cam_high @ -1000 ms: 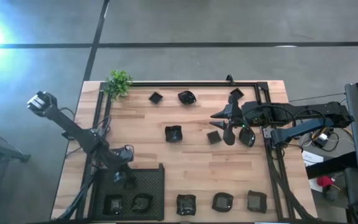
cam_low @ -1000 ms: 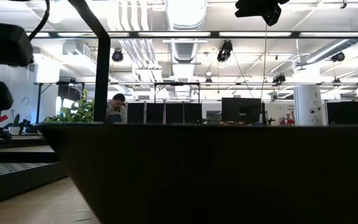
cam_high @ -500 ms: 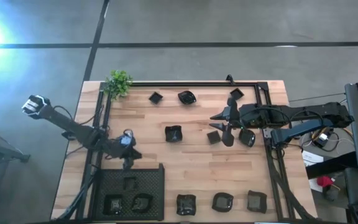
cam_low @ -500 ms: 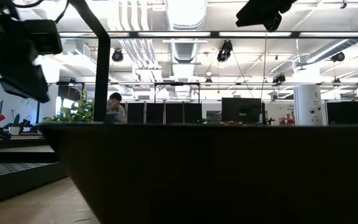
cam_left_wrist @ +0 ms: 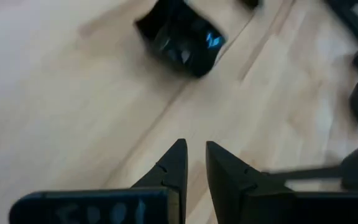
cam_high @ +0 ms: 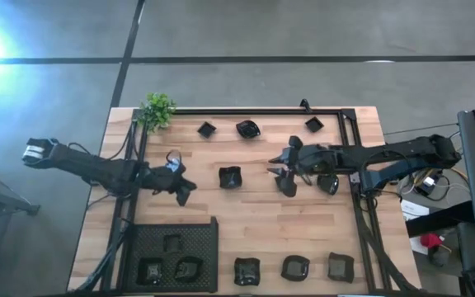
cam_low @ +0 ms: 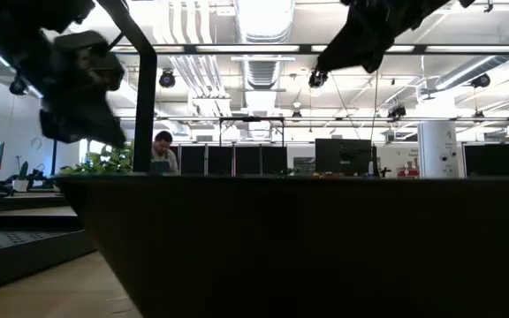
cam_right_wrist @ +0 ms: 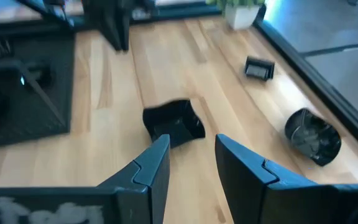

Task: Pick & Place Mini shaped plates
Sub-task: Stack the distorted square plate on top of the distorted square plate on the shelf

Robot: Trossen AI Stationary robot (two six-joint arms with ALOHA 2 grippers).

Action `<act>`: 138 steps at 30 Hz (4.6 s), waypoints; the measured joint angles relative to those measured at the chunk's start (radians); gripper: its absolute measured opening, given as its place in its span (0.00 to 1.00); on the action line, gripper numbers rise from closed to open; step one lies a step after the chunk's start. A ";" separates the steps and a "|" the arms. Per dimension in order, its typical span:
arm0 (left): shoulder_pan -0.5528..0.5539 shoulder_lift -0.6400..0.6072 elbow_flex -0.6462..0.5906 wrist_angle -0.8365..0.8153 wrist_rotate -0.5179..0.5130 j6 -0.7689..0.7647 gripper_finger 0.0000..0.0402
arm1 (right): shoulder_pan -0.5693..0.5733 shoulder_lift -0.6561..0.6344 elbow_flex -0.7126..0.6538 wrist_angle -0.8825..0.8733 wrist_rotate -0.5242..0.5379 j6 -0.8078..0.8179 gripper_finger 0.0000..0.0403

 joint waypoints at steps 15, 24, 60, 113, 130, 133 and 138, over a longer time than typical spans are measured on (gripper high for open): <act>0.070 0.122 0.047 0.125 -0.039 0.046 0.13 | 0.000 0.028 0.002 -0.011 -0.004 -0.008 0.31; 0.108 0.236 0.128 0.124 -0.042 0.024 0.18 | 0.000 0.022 0.003 -0.013 -0.004 -0.007 0.30; 0.238 0.681 0.385 0.020 -0.044 -0.089 0.18 | 0.000 0.018 0.003 -0.008 -0.002 -0.032 0.30; 0.136 0.241 0.397 -0.384 -0.329 -0.220 0.00 | 0.000 0.005 0.004 -0.008 0.001 -0.030 0.30; -0.189 0.125 0.411 -0.673 -0.112 -0.413 0.00 | 0.000 0.005 0.004 -0.008 0.001 0.001 0.31; -0.239 0.125 0.411 -0.689 0.007 -0.353 0.00 | 0.000 0.005 0.004 -0.007 0.000 0.003 0.30; -0.322 0.125 0.411 -0.694 0.155 -0.114 0.00 | 0.000 0.005 0.004 -0.008 0.001 0.004 0.31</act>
